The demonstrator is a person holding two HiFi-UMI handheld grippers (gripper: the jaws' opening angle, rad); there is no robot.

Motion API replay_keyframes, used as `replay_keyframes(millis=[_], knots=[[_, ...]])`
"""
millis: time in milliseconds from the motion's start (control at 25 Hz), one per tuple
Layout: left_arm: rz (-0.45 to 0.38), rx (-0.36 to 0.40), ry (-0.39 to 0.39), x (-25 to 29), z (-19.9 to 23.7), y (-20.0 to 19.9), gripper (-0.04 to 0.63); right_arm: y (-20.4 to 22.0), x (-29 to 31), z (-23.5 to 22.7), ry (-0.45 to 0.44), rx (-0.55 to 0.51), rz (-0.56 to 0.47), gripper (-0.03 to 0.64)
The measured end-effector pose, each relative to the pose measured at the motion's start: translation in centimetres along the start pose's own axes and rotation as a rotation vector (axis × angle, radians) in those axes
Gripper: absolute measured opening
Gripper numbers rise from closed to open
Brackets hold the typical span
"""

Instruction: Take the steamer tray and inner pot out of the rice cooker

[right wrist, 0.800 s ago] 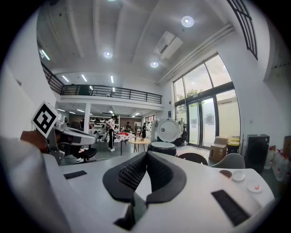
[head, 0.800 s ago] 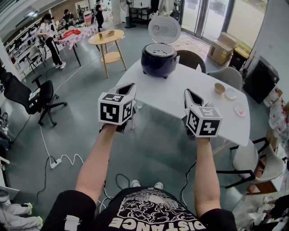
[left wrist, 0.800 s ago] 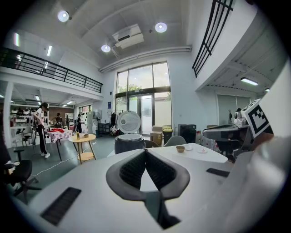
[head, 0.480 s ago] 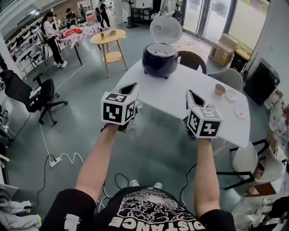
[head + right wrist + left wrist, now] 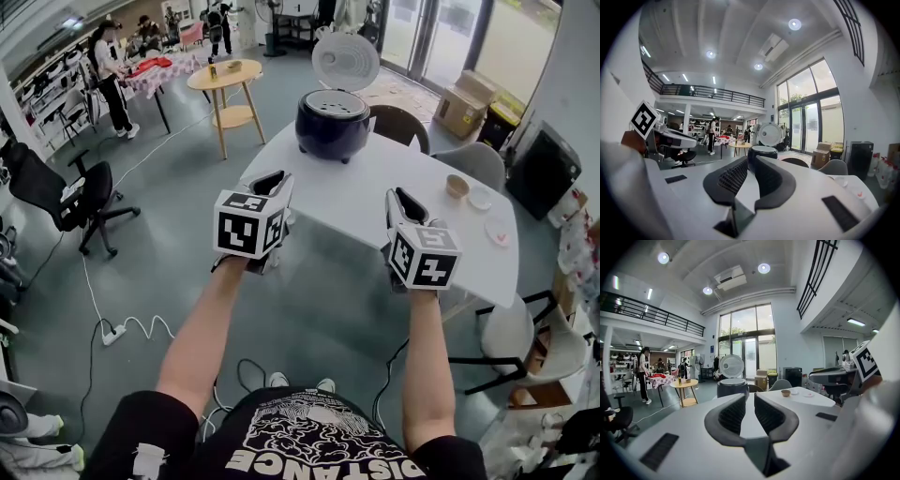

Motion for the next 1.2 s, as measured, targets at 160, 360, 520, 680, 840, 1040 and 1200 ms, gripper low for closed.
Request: replay_keyframes(millis=[160, 360, 520, 680, 840, 1040, 1200], knots=[[0.001, 0.003, -0.001, 0.1, 0.0, 0.1, 0.096, 0.2, 0.0, -0.1, 0.002, -0.007, 0.009, 0.087], [-0.005, -0.001, -0.004, 0.2, 0.7, 0.1, 0.126, 0.3, 0.4, 0.3, 0.006, -0.017, 0.015, 0.111], [-0.014, -0.022, 0.002, 0.1, 1.4, -0.1, 0.165, 0.2, 0.6, 0.6, 0.018, -0.026, 0.018, 0.165], [-0.021, -0.013, 0.005, 0.0, 1.9, -0.3, 0.194, 0.0, 0.7, 0.9, 0.018, -0.027, 0.018, 0.221], [-0.032, 0.003, 0.004, 0.0, 2.9, -0.8, 0.25, -0.4, 1.2, 1.6, 0.016, -0.028, 0.019, 0.248], [-0.057, 0.013, 0.0, -0.3, 4.9, -0.9, 0.302, -0.5, 2.2, 3.0, 0.015, -0.028, 0.018, 0.286], [-0.061, 0.045, -0.004, -0.4, 6.6, -1.1, 0.307, -1.0, 3.5, 4.4, 0.016, -0.028, 0.022, 0.3]])
Point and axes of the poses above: the fingertips, and each gripper's own axes: x forward along the fingers, z to its left, y out of its underside, the point moved 2 cm from there along -x, backward along the fingers, and after that the axes turned 2 degrees about y, right-handed, at the moved point
